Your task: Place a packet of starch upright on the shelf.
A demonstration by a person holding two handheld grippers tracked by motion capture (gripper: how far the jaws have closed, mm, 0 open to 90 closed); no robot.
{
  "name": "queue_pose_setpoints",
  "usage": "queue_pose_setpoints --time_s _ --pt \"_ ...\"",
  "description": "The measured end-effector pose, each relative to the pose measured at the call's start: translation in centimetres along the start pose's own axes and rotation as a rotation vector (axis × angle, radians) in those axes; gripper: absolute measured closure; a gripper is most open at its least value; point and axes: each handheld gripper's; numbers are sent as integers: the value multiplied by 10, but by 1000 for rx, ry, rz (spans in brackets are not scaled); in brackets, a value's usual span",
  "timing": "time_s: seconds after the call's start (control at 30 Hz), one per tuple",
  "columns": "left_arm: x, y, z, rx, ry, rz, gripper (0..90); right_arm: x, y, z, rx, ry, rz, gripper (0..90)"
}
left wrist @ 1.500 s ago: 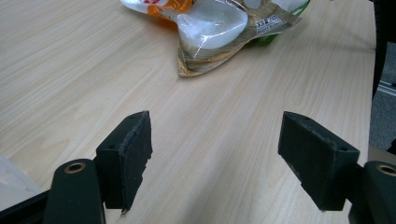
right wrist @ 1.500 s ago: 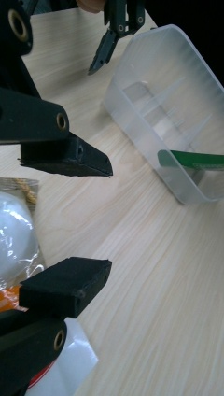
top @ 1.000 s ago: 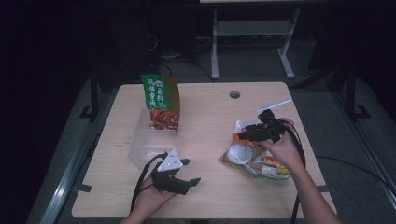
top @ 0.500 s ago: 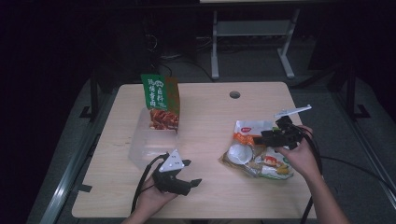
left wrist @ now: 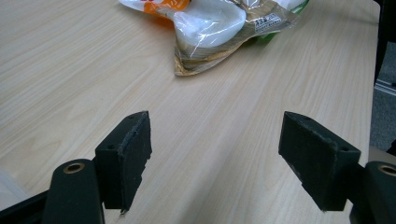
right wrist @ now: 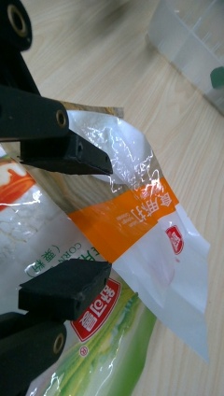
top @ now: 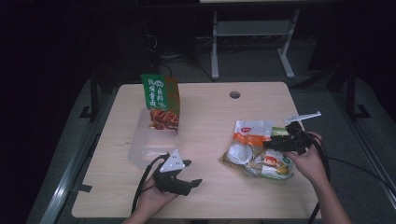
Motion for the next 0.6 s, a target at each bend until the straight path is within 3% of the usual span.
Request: queue_pose_setpoints --time_s 0.27,0.5,0.6 --pt "1 0 0 1 0 2 252 14 8 -3 30 -8 13 483" --pt "0 0 0 -1 3 1 252 11 17 0 77 1 33 482" --pt "1 0 0 0 2 3 252 11 21 1 99 18 20 488"
Point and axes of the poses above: each handheld gripper's, and its own axes: x roughly forward along the jaws, z roughly out of its underside, y roughly to its right, and after that the axes turned 1 degree about -y, right-handed
